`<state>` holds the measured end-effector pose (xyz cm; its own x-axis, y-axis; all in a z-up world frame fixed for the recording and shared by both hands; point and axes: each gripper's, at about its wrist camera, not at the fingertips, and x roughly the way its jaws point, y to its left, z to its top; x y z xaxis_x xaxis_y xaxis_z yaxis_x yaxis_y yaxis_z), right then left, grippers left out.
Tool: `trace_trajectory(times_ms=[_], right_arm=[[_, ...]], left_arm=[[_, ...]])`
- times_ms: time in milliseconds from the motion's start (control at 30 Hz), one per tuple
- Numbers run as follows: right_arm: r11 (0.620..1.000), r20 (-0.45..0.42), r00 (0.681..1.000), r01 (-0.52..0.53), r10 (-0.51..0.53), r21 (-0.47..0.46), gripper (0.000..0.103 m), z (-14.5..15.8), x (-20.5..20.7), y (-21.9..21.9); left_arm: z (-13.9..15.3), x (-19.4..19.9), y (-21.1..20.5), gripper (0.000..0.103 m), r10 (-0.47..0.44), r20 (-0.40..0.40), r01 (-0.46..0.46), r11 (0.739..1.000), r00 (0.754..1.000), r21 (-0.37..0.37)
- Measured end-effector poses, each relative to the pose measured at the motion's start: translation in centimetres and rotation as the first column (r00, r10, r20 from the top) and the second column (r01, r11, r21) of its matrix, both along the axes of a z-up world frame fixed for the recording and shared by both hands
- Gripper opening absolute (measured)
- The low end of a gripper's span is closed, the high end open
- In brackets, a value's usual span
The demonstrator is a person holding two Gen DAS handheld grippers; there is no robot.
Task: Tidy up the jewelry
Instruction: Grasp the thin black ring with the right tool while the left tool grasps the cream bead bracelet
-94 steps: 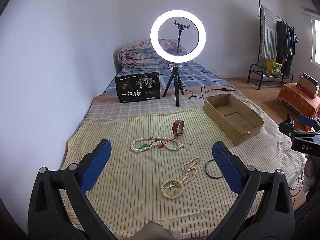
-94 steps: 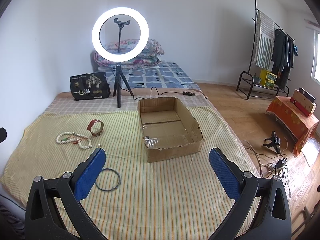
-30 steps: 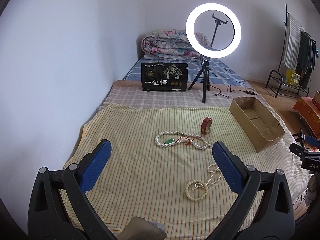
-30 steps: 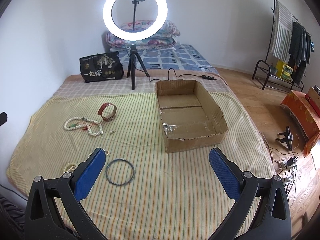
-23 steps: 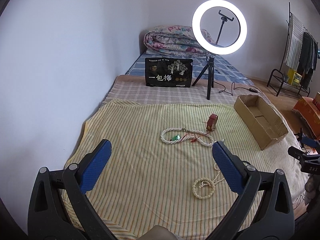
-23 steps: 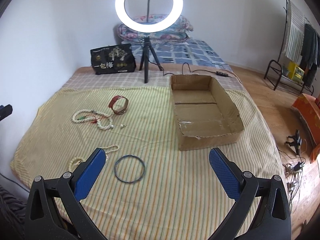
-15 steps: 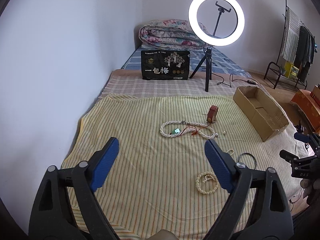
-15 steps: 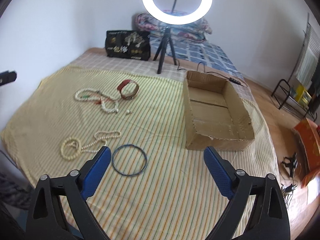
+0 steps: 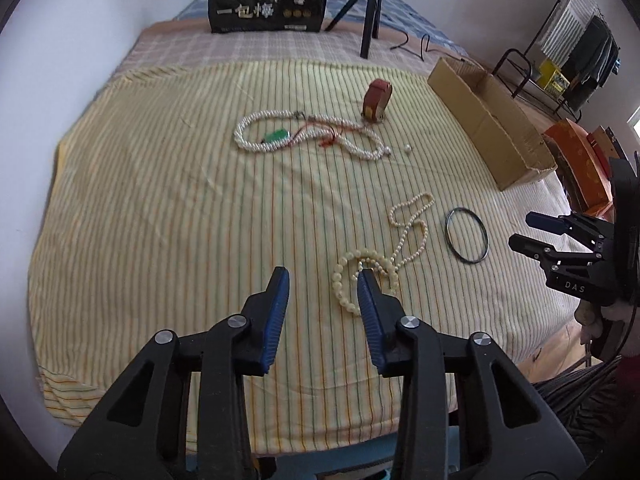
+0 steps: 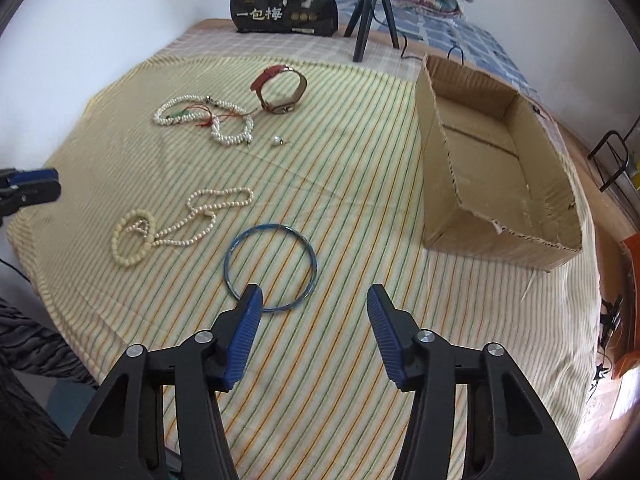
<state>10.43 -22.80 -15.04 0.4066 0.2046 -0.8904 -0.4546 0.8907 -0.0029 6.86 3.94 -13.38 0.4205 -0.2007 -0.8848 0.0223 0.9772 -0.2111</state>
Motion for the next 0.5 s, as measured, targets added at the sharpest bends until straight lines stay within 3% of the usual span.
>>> trace_trajectory(times_ms=[333,500], right_arm=[[1.000,-0.082,0.996,0.023,-0.023,0.001,0.041,-2.0,2.2,0.0],[1.000,-0.079,0.997,0.022,-0.022,0.001,0.041,-2.2,2.7,0.3]], left_arm=[[-4.2,2.0,0.1,0.032,0.009,-0.169,-0.016,0.999,0.985,-0.039],[-4.8,2.1,0.0,0.031,0.001,-0.188,-0.011,0.999,0.982,-0.053]])
